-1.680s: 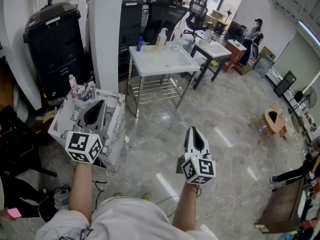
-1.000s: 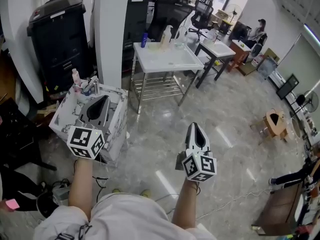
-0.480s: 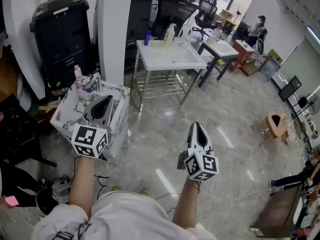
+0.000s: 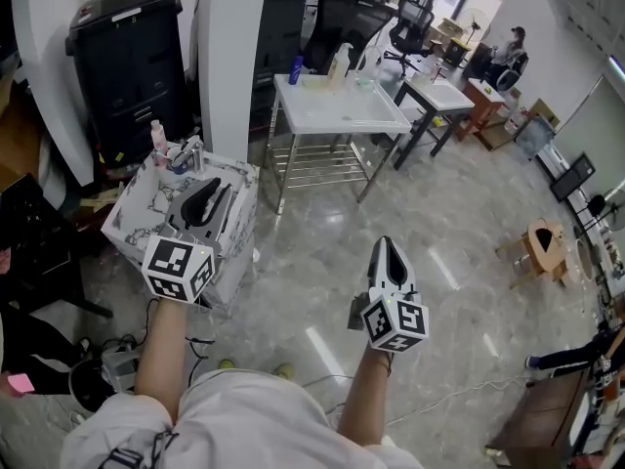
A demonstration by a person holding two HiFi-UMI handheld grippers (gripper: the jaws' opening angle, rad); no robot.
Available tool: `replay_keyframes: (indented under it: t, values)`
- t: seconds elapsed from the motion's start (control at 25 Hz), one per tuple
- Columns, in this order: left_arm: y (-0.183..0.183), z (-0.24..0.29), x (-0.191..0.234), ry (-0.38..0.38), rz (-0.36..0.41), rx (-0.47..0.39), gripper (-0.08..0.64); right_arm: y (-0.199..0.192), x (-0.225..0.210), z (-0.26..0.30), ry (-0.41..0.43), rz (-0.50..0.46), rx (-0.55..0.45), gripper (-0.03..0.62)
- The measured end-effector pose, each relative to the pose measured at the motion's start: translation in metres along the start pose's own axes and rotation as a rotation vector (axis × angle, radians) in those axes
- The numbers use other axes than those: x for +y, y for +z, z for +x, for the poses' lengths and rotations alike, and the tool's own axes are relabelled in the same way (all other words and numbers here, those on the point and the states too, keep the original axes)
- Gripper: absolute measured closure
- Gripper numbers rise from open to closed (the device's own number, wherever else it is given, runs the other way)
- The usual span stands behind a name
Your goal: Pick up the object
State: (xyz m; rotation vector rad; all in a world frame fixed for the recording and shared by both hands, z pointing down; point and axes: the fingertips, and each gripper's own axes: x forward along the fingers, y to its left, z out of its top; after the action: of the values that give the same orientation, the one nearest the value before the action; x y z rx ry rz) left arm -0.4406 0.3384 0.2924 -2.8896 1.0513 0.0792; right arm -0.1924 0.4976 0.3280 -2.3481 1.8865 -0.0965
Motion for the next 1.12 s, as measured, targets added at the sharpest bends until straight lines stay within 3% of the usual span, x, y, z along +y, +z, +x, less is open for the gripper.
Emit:
replay_keyframes:
  t: [0.28, 1.12]
  values:
    - [-0.010, 0.011, -0.013, -0.011, -0.018, 0.027, 0.485, -0.006, -0.012, -0.001, -0.004, -0.017, 0.001, 0.584]
    - [-0.033, 0.078, -0.088, 0.019, -0.006, 0.047, 0.485, -0.021, -0.112, 0.019, 0.060, 0.032, 0.026, 0.584]
